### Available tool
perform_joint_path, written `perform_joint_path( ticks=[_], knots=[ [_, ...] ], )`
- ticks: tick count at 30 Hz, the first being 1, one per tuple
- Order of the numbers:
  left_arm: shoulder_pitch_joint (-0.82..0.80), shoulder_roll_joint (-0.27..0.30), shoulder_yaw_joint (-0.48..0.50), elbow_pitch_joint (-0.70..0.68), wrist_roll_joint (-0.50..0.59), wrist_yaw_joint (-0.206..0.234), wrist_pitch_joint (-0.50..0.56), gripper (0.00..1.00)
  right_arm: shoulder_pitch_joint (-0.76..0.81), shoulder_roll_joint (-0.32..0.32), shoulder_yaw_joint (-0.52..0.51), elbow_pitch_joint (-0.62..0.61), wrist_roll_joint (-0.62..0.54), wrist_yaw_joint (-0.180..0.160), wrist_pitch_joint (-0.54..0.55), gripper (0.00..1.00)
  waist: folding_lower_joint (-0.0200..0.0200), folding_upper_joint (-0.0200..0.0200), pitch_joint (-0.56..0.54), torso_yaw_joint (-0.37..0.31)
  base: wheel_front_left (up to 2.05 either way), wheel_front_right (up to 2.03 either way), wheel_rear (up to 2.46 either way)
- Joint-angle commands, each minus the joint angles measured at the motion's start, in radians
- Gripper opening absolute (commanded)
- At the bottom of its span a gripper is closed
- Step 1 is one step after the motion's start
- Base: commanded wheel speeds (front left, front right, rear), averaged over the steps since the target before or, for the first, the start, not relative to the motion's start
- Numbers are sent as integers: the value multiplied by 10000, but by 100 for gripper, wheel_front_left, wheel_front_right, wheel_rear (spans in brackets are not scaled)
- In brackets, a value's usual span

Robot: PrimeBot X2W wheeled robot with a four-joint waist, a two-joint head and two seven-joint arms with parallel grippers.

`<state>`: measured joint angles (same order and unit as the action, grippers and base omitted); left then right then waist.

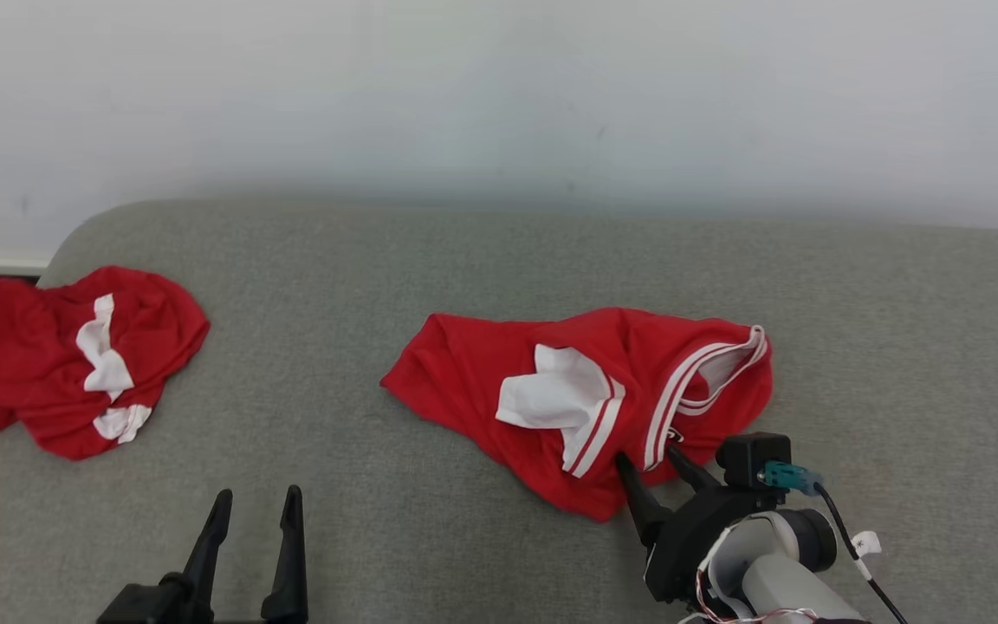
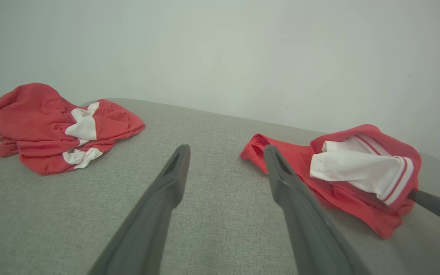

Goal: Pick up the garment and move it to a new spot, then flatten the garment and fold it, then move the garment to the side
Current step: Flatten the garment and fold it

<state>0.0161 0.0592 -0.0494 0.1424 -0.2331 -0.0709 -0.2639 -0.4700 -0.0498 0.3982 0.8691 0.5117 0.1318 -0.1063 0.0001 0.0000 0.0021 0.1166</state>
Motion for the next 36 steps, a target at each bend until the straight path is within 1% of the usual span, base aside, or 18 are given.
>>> perform_joint_path(
  ticks=[1, 5, 6, 7, 9, 10, 11, 14, 17, 18, 21, 26, 31, 36],
  knots=[
    [-167, -21, -11, 1, 61, -56, -9, 100, -216, -9, 190, 238, 148, -21, -197, 100, -1, 0, 322, 347, 0, 0, 0],
    [-268, -40, 19, 37, 81, -86, -9, 100, -563, -9, 606, 785, 604, -21, -364, 100, -1, 0, 393, 454, 0, 0, 0],
    [-290, -44, 23, 53, 89, -107, -9, 100, -651, -9, 696, 912, 709, -21, -422, 93, -1, 0, 393, 476, 0, 0, 0],
    [-292, -48, 21, 72, 105, -127, -9, 100, -718, -9, 773, 1027, 832, -21, -464, 83, -1, 0, 383, 493, 0, 0, 0],
    [-293, -51, 29, 114, 123, -165, -9, 100, -819, -9, 983, 1198, 1074, -21, -516, 29, -1, 0, 366, 515, 0, 0, 0],
    [-296, -52, 31, 128, 136, -157, -9, 100, -896, -9, 1098, 1255, 1176, -21, -548, 11, -1, 0, 365, 518, 0, 0, 0],
    [-305, -56, 41, 142, 136, -162, -9, 100, -977, -9, 1231, 1278, 1268, -21, -581, 0, -1, 0, 367, 518, 0, 0, 0],
    [-286, -55, 103, 178, 150, -181, -9, 100, -1246, -9, 1625, 1240, 1420, -21, -864, 0, -1, 0, 333, 458, 0, 0, 0],
    [-206, -62, 195, 207, 161, -181, -9, 100, -1568, -9, 2047, 908, 1561, -21, -1127, 0, -1, 0, 247, 318, 0, 0, 0],
    [-206, -62, 195, 207, 161, -181, -9, 100, -1568, -9, 2047, 908, 1561, -21, -1127, 0, -1, 0, 247, 318, 0, 0, 0],
    [-155, -65, 306, 228, 151, -188, -9, 100, -2081, -9, 2495, 445, 1750, -21, -1180, 0, -1, 0, 176, 166, 0, 0, 0],
    [-343, -75, 430, 173, 104, -229, -9, 100, -3512, -6, 3308, -274, 2040, -21, -983, 0, -1, 0, 241, -21, 0, 0, 0],
    [-452, -80, 391, 248, 102, -254, -9, 100, -5279, 9, 3926, -847, 2506, -21, -1037, 0, -1, 0, 240, 12, 0, 0, 0],
    [-461, -87, 378, 275, 30, -284, -9, 100, -6751, -3, 4392, -1301, 2686, -21, -1428, 0, -1, 0, 259, 89, 0, 0, 0]
  ],
)
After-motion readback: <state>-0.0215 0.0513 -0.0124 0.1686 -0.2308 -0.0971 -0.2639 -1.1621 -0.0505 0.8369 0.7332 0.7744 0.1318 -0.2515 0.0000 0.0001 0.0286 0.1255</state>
